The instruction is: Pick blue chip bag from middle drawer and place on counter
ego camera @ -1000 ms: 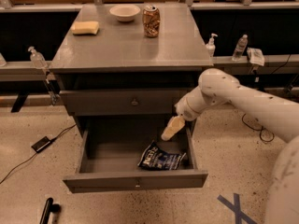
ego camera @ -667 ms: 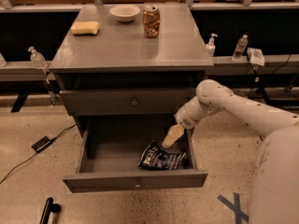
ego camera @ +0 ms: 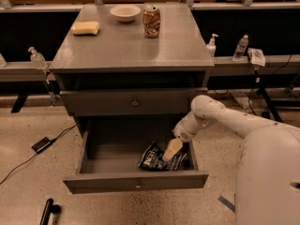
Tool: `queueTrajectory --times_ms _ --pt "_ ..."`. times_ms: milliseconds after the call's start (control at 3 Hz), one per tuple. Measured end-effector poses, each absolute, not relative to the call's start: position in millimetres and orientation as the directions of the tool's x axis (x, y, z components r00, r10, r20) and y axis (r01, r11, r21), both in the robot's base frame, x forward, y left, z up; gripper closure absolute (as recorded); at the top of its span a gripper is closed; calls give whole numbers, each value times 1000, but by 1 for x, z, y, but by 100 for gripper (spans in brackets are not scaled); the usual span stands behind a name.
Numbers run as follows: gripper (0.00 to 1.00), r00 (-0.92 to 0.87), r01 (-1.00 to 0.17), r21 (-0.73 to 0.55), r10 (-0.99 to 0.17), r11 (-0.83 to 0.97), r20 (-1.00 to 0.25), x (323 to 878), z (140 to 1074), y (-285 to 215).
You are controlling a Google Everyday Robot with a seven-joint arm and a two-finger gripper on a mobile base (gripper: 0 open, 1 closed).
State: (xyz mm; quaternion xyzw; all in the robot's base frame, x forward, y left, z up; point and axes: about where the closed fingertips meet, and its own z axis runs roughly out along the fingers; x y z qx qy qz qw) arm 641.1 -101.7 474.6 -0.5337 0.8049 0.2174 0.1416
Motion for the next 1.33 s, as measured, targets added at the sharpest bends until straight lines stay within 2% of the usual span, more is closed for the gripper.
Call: queueTrajectory --times_ms 333,1000,1333 --pt "0 -409 -912 195 -810 360 -420 637 443 -108" --pt "0 -405 -914 159 -817 374 -410 635 442 -106" --pt "16 -389 -921 153 -822 359 -415 635 416 -100"
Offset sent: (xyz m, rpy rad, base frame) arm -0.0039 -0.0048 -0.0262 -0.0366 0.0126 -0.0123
